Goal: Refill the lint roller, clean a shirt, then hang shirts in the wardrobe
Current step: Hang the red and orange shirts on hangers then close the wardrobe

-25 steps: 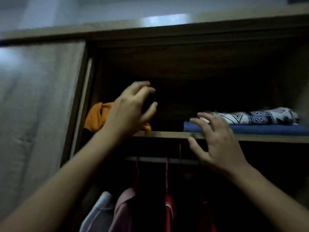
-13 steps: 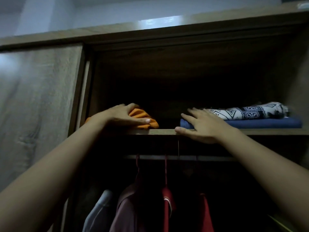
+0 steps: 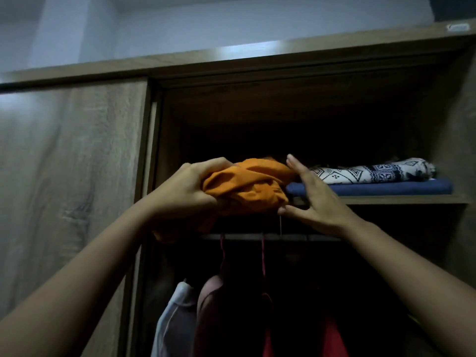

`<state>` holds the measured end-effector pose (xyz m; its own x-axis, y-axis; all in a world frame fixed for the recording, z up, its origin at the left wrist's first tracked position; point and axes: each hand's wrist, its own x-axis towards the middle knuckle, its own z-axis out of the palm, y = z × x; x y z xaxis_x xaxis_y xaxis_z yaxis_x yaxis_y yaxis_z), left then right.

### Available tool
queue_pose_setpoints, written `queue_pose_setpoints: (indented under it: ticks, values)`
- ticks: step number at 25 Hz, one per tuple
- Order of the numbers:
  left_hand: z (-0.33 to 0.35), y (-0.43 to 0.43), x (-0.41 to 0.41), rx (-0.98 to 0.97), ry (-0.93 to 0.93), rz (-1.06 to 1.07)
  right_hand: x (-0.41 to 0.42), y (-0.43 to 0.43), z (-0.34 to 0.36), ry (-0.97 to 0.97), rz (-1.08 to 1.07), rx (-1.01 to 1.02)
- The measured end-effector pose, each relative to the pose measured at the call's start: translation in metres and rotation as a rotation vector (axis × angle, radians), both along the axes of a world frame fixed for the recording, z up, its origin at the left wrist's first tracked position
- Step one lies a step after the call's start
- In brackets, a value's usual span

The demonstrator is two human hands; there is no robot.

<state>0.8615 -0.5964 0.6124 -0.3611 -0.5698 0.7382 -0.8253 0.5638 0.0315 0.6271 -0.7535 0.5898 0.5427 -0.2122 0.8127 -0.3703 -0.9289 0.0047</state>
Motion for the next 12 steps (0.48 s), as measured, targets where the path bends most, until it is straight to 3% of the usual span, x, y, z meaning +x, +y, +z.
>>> queue_pose_setpoints:
  ticks: [3, 6, 12]
  values:
    - [-0.037, 0.025, -0.011, 0.05, 0.055, -0.113, 0.0, 0.046, -0.029, -0.031, 0.217, 0.022]
    - [-0.068, 0.034, -0.016, 0.12, 0.159, -0.12, -0.006, 0.079, -0.053, -0.007, 0.17, 0.008]
    - [-0.121, 0.047, -0.028, 0.429, 0.272, -0.35, -0.032, 0.14, -0.106, 0.026, 0.064, 0.262]
